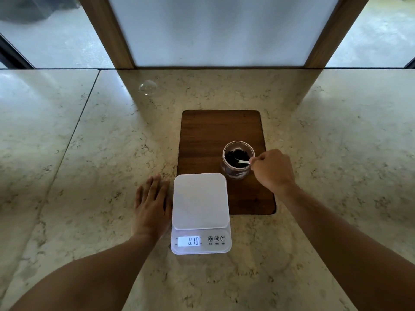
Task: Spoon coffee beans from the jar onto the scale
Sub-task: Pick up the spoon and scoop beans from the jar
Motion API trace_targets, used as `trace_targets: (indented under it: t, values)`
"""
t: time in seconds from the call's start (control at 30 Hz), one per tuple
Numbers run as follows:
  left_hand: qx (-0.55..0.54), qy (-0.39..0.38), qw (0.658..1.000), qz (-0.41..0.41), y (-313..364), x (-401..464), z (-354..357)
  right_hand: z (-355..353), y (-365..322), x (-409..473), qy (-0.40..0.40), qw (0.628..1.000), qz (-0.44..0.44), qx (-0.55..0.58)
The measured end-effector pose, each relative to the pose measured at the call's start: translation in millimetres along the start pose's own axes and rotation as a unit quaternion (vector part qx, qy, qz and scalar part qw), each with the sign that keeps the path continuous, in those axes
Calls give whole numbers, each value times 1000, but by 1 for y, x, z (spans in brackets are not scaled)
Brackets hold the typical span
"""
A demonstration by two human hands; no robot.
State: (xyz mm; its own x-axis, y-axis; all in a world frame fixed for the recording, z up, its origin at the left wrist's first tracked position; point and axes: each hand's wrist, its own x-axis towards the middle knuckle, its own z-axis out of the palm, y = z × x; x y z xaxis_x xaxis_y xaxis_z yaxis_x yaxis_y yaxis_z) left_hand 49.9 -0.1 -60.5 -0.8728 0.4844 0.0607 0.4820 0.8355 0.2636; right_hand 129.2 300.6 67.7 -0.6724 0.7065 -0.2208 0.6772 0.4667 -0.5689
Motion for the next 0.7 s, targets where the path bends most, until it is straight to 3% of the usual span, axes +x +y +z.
trace_targets:
  t: [0.3, 0.7]
  values:
    - [6, -1, 1000, 6, -1, 1, 1, -4, 6, 2, -10, 994, 75, 75]
    - [8, 3, 1000, 5, -2, 0, 2, -6, 9, 0, -15, 989, 101, 106]
